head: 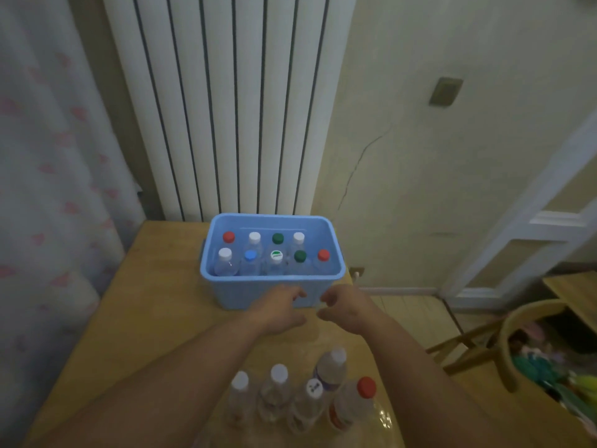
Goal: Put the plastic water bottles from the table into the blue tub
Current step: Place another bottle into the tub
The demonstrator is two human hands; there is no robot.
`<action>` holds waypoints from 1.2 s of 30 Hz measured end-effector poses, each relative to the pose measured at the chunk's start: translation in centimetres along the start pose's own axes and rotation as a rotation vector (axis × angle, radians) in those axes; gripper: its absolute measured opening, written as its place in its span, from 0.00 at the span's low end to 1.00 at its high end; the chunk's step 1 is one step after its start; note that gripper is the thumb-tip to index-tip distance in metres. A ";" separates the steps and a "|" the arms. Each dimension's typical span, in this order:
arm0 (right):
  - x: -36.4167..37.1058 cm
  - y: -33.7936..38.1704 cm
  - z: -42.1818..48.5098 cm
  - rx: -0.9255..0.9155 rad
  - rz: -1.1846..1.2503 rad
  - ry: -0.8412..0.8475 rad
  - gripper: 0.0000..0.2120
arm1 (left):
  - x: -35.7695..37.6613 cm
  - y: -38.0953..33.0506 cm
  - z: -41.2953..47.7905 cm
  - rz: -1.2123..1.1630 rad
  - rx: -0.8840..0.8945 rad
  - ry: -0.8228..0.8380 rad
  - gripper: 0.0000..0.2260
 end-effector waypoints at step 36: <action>-8.3 11.9 -0.5 -0.208 0.378 -0.453 0.29 | -10.9 1.0 1.9 -0.441 0.146 0.048 0.31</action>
Point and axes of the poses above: each hand's wrist, its own z-axis towards the middle knuckle, its own x-axis out of the palm, y = z × x, the point moved 10 cm from there along z, towards the middle knuckle, and after that the axes turned 7 degrees about z, right-handed, at the moved point
